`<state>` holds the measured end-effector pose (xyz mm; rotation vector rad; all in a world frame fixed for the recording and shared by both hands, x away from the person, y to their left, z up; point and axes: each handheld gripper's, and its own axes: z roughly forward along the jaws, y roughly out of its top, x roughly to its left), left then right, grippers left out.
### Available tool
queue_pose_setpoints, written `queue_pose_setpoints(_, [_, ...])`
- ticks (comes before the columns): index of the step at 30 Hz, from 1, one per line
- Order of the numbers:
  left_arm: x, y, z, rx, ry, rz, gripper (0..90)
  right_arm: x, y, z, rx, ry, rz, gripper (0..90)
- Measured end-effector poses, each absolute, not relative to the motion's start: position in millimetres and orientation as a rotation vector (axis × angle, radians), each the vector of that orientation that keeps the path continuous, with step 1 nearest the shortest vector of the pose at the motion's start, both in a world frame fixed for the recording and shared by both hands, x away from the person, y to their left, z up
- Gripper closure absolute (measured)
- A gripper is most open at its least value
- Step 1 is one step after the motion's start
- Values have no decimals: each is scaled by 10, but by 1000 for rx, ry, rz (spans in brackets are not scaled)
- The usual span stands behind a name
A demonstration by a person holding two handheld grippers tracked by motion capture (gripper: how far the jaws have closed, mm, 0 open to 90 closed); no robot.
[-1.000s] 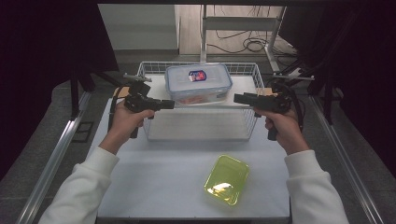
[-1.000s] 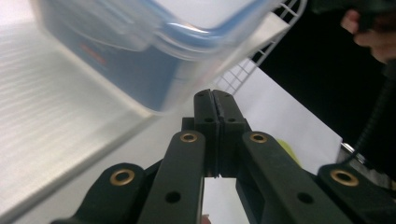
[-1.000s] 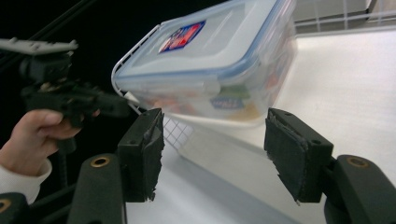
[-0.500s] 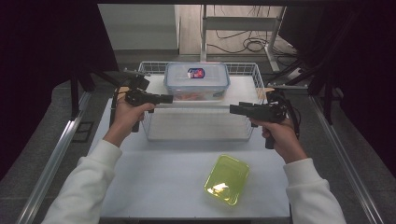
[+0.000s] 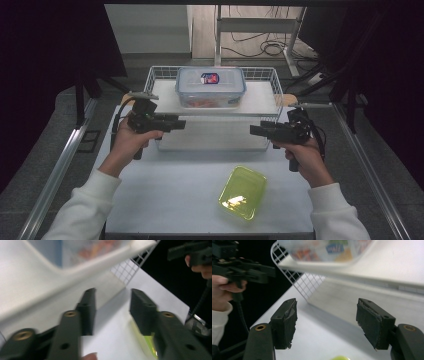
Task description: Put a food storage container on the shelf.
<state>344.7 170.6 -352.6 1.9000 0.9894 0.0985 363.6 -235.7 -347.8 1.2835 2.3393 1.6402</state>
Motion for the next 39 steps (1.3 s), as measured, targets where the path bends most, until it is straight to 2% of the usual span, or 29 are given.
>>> queue_pose_setpoints(5, [3134,1753,-3734,1912,1005,138,349,3492,-2403,-3617,1276,2360,1596,335])
queue_pose_setpoints(12, [2855,1896,-4125,1929,1012,74,341,3314,-2465,-3854,1263,2394,1499,345])
queue_pose_setpoints(23, [2781,2026,-4544,1977,1090,17,348,3214,-2532,-4191,1295,2430,1386,365])
queue_pose_setpoints(39, [2774,2205,-4739,2004,1146,-4,336,3182,-2618,-4399,1378,2437,1276,325])
